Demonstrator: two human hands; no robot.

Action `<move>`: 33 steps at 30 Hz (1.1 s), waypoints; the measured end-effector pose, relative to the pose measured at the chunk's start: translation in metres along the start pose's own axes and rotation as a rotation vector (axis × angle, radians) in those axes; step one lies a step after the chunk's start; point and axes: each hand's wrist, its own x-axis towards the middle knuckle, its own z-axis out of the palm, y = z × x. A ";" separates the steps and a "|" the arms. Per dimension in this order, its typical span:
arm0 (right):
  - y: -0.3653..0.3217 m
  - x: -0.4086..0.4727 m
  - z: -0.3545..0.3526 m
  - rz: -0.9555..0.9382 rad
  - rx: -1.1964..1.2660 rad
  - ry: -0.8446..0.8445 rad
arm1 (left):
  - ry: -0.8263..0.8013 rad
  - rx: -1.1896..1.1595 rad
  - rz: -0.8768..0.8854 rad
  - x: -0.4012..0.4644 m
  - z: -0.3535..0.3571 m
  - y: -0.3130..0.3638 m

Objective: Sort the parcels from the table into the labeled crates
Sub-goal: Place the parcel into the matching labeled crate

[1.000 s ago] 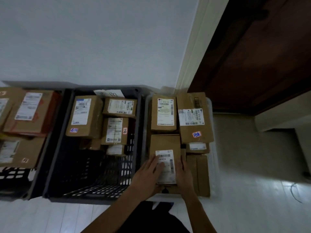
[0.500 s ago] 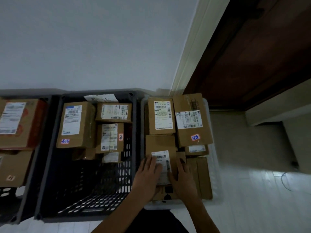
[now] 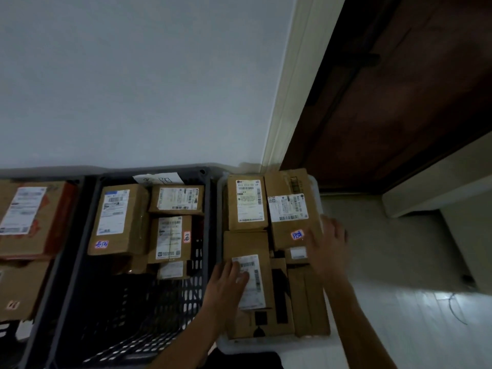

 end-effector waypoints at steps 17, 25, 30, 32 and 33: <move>0.001 0.047 0.009 0.045 0.405 -0.393 | 0.397 -0.308 -0.356 0.067 -0.108 -0.004; 0.013 0.052 0.023 -0.002 0.447 -0.362 | 0.359 -0.571 -0.555 0.144 -0.133 -0.004; 0.014 0.055 0.024 -0.015 0.470 -0.382 | 0.389 -0.561 -0.541 0.146 -0.129 -0.009; 0.018 0.056 0.024 0.003 0.489 -0.385 | 0.366 -0.526 -0.529 0.148 -0.130 -0.010; 0.019 0.056 0.024 0.010 0.496 -0.389 | 0.354 -0.523 -0.526 0.148 -0.130 -0.011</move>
